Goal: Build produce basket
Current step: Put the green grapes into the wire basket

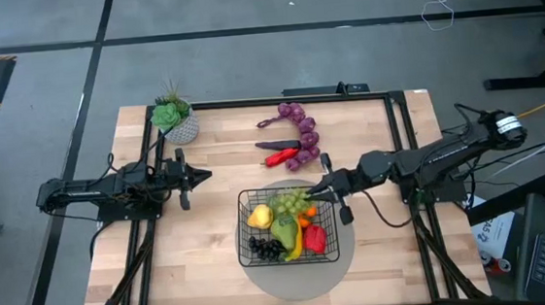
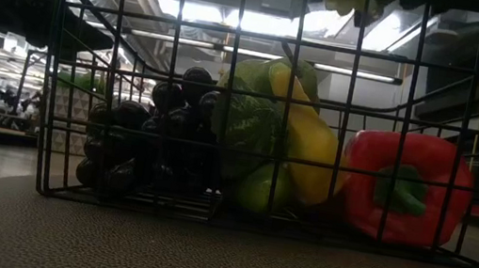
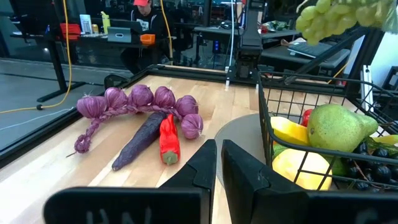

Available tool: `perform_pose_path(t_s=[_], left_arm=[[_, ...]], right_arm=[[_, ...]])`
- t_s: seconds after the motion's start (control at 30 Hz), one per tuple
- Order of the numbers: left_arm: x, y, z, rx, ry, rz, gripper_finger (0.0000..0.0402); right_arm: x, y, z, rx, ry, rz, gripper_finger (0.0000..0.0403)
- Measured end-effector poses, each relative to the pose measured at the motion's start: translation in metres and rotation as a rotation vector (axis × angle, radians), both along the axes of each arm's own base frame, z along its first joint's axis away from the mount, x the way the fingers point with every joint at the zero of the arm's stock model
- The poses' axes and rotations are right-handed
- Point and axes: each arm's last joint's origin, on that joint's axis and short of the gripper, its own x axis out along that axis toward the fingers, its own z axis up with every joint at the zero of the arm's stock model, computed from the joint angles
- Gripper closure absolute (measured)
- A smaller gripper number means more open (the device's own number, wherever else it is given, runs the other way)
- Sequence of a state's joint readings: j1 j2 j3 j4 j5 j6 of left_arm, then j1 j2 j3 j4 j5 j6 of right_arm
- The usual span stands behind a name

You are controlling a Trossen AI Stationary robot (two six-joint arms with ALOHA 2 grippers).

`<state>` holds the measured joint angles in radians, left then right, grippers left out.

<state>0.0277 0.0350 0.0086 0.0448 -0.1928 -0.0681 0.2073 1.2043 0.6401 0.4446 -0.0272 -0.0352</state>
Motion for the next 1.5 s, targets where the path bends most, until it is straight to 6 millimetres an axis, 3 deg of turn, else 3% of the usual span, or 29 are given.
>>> perform_pose_path(t_s=[0.17, 0.33, 0.57, 1.07, 1.5], left_arm=[[0.0, 0.0, 0.0, 0.0, 0.0, 0.0, 0.0382], [0.0, 0.0, 0.0, 0.0, 0.0, 0.0, 0.0382], [0.0, 0.0, 0.0, 0.0, 0.0, 0.0, 0.0382], [0.0, 0.0, 0.0, 0.0, 0.0, 0.0, 0.0382], [0.0, 0.0, 0.0, 0.0, 0.0, 0.0, 0.0382]], right_arm=[[0.005, -0.002, -0.012, 0.064, 0.032, -0.111, 0.0395], [0.026, -0.001, -0.022, 0.061, 0.079, -0.216, 0.0396], [0.046, 0.005, -0.029, 0.066, 0.144, -0.18, 0.0396], [0.047, 0.008, -0.029, 0.106, 0.191, -0.099, 0.0346], [0.048, 0.01, -0.022, 0.115, 0.13, -0.014, 0.0227]])
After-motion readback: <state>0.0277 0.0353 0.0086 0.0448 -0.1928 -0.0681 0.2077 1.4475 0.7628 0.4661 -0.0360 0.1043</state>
